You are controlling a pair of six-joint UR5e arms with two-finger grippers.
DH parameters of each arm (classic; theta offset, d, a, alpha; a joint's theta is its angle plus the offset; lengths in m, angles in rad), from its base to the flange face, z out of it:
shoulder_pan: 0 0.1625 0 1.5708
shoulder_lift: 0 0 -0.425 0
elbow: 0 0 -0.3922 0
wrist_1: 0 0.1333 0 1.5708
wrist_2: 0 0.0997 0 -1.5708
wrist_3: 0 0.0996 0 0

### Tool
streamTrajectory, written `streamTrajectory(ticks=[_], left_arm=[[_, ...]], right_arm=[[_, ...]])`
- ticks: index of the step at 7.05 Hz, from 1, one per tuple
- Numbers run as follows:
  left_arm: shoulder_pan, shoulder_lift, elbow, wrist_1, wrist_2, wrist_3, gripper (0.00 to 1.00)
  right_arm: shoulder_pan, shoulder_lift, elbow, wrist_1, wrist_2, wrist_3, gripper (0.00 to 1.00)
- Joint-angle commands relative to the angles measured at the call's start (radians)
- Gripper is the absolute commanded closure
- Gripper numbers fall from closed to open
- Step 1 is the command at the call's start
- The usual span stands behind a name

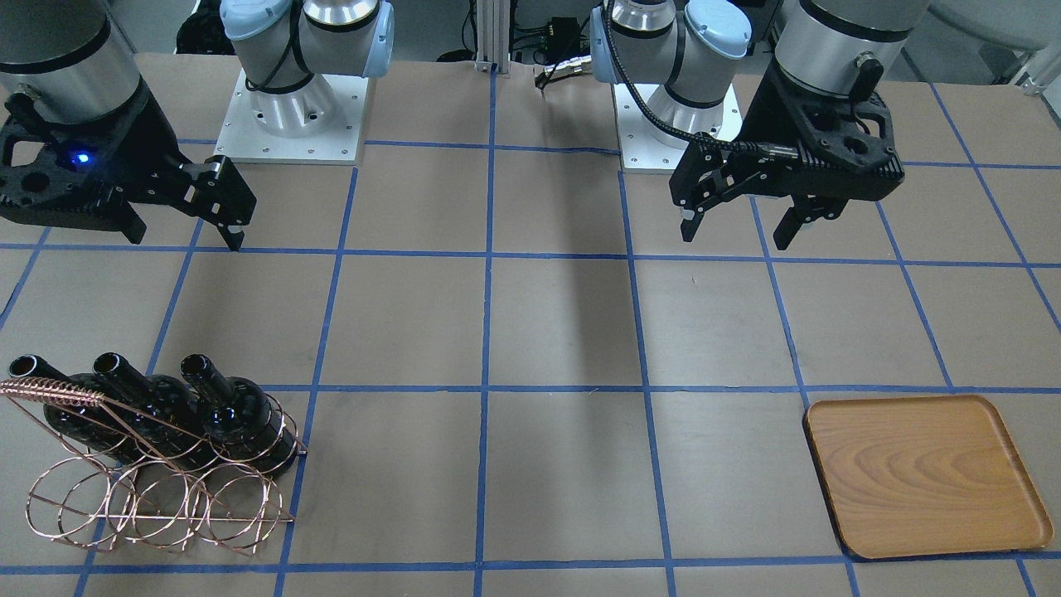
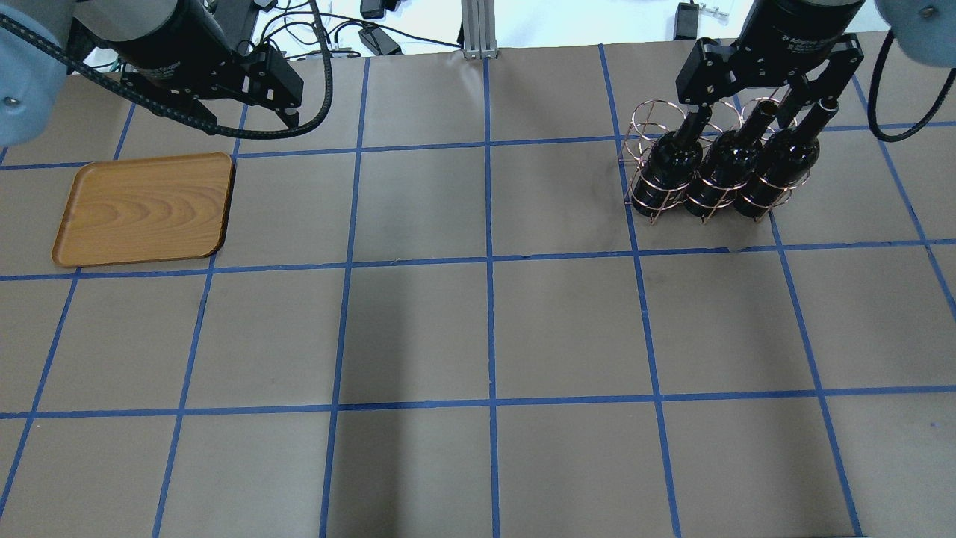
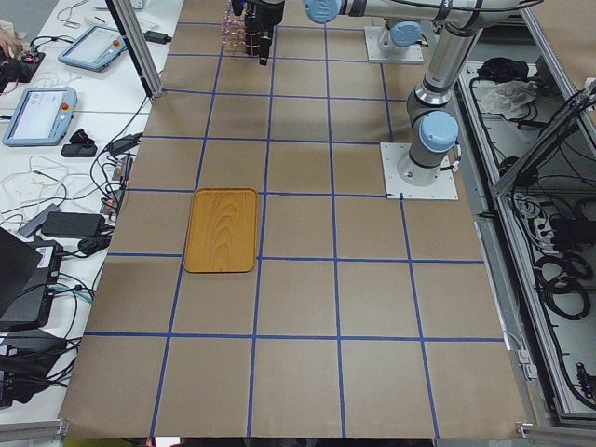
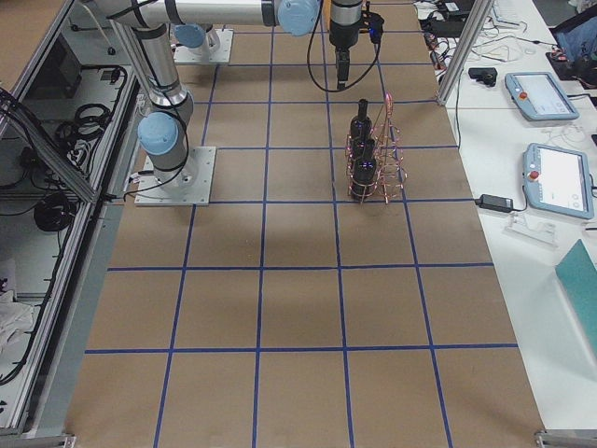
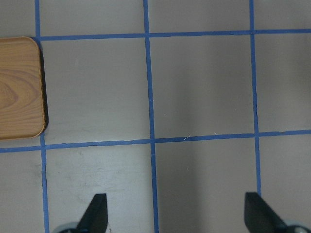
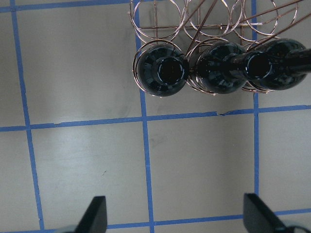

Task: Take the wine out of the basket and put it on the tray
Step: 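Lower the right gripper onto the middle dark bottle in the wire rack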

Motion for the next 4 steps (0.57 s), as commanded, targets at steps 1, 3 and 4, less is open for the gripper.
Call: streamTrajectory(ticks=[1,3,4], left_arm=[[0.000,0.002,0.000,0.001,0.000,-0.001,0.00],[-0.001,0.005,0.000,0.000,0.000,0.005,0.00],[-0.001,0.002,0.000,0.001,0.000,0.005,0.00]], right_arm=[[0.001,-0.001,0.002,0.000,-0.001,0.000,0.00],[-0.005,0.010,0.001,-0.014,0.001,-0.023,0.00],[-0.020,0.031,-0.008,-0.036,-0.007,-0.149,0.00]])
